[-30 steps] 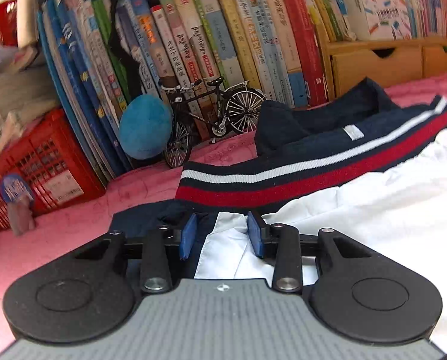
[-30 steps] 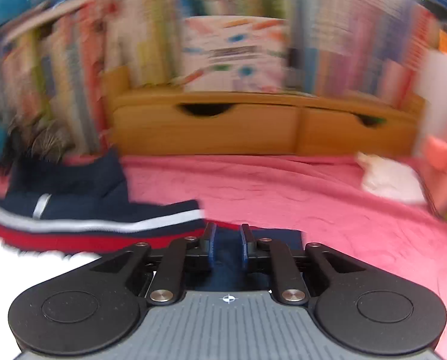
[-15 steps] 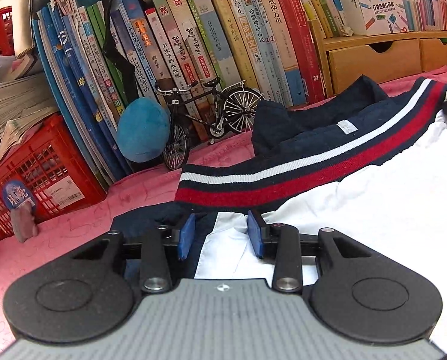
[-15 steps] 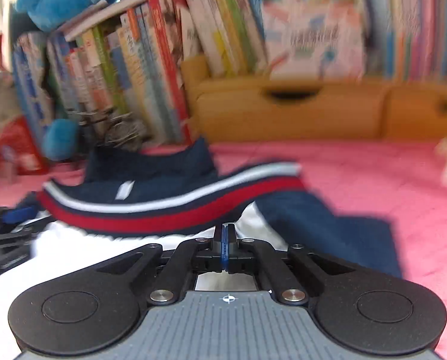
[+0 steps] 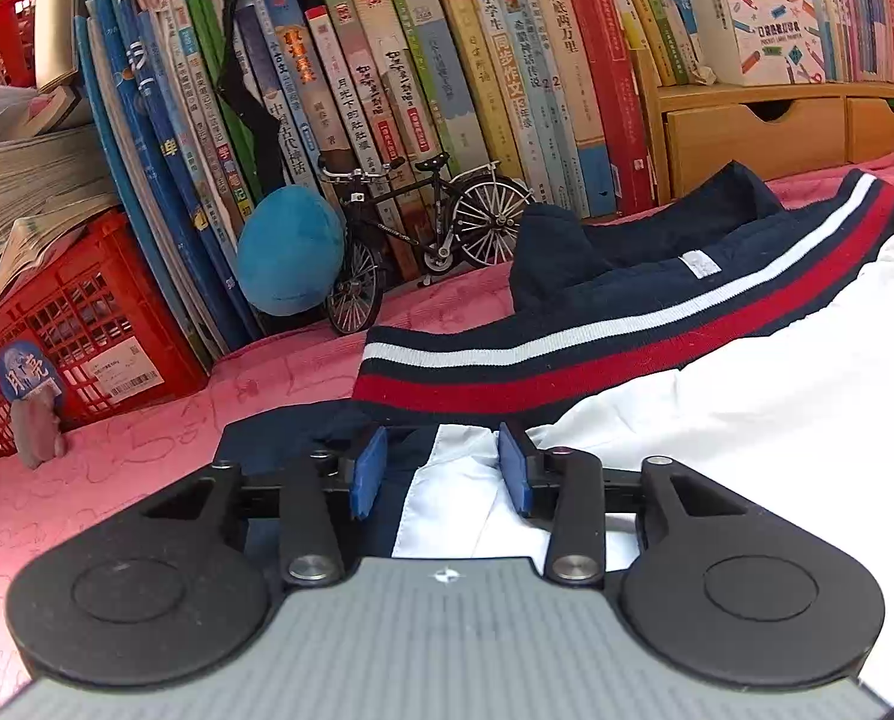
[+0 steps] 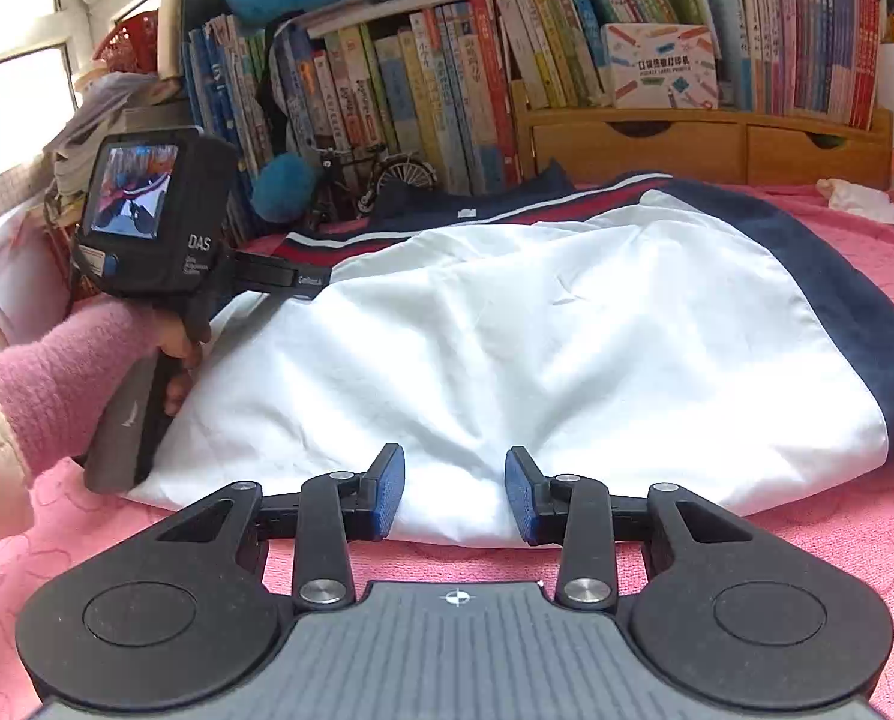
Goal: Fold clothes
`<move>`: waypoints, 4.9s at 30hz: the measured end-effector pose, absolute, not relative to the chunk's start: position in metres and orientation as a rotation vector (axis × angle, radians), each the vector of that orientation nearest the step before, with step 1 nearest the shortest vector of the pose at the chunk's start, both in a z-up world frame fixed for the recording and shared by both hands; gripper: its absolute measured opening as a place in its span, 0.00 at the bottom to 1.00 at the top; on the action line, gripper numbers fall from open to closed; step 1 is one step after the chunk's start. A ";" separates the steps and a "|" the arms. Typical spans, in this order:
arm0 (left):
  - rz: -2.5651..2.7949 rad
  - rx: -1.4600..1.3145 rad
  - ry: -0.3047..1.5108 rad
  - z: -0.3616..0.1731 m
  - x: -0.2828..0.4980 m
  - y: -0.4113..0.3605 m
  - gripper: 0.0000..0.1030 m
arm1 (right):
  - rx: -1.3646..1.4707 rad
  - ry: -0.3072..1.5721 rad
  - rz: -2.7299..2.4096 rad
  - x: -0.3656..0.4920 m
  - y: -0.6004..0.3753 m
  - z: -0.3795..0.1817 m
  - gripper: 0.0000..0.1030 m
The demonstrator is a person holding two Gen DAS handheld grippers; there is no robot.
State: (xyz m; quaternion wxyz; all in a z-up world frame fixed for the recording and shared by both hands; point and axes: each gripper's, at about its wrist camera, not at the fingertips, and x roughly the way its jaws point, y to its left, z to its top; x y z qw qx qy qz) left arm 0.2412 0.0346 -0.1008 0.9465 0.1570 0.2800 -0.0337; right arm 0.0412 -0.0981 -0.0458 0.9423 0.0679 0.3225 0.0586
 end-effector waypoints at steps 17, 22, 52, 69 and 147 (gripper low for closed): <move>-0.455 0.151 0.837 -0.068 0.165 -0.027 0.66 | 0.032 0.658 0.119 0.053 -0.074 -0.053 0.53; -0.377 0.144 0.883 -0.093 0.201 -0.038 0.44 | 0.089 0.652 0.120 0.053 -0.085 -0.053 0.43; -0.359 0.104 0.994 -0.063 0.200 -0.029 0.21 | 0.162 0.648 0.137 0.053 -0.097 -0.055 0.37; -0.272 0.054 0.992 -0.086 0.247 -0.053 0.22 | 0.167 0.647 0.141 0.052 -0.098 -0.056 0.37; 0.142 -0.555 0.498 -0.115 0.115 0.157 0.27 | 0.650 0.527 -0.042 0.068 -0.304 -0.073 0.60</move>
